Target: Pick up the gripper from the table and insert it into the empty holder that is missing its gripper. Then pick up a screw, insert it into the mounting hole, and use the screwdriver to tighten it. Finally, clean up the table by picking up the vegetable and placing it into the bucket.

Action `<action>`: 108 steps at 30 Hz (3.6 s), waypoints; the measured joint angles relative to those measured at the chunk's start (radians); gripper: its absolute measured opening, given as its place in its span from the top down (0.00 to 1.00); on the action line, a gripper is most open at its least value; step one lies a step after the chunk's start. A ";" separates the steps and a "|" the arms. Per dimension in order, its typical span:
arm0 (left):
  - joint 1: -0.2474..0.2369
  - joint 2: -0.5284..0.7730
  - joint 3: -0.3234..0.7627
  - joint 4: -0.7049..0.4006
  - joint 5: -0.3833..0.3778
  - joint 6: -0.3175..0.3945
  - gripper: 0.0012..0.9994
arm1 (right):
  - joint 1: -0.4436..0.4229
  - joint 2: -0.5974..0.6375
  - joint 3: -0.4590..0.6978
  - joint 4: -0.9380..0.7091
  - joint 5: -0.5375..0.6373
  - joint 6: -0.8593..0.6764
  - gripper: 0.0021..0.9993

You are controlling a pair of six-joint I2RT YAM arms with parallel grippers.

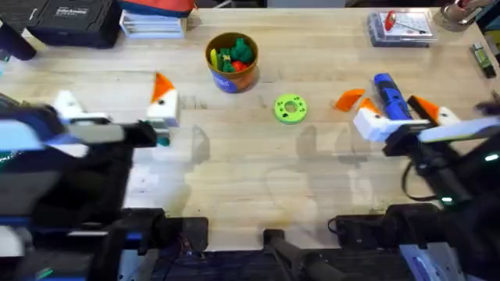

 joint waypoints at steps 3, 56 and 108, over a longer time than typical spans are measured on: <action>0.000 0.104 0.165 -0.166 -0.031 0.000 0.01 | 0.000 0.097 0.164 -0.142 0.003 0.006 0.01; -0.333 0.758 0.577 -0.185 0.244 -0.180 0.01 | 0.000 0.382 0.494 -0.316 0.004 0.007 0.01; -0.094 -0.081 -0.229 0.328 0.467 -0.022 0.01 | 0.000 0.382 0.494 -0.316 0.004 0.006 0.01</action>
